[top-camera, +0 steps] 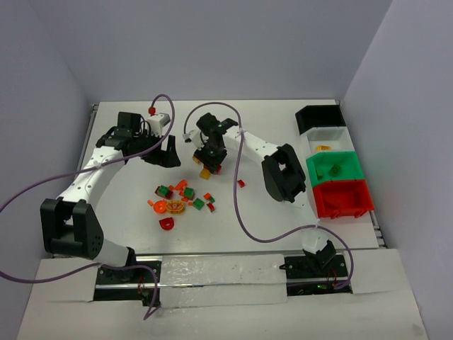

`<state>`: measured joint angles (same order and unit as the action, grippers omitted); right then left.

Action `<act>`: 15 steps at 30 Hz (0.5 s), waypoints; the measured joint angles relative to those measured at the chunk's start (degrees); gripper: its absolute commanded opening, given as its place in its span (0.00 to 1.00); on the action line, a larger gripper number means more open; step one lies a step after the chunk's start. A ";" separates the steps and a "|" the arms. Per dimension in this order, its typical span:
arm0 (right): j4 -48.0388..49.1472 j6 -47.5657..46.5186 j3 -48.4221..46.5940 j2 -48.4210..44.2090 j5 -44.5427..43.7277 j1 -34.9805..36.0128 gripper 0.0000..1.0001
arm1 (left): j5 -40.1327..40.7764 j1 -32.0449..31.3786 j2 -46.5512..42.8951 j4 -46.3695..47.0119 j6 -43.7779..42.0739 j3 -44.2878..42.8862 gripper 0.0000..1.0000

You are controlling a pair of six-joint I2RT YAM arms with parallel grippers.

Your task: Sort the legos into containers by color

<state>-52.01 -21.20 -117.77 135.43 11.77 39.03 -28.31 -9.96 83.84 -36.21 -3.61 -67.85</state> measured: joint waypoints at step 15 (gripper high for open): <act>5.09 4.23 2.64 -8.92 12.51 -6.63 0.00 | -13.08 0.43 4.59 8.22 8.41 -0.30 0.89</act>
<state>-46.92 -16.96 -115.13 126.52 24.28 32.40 -41.39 -9.52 88.43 -27.98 4.79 -68.15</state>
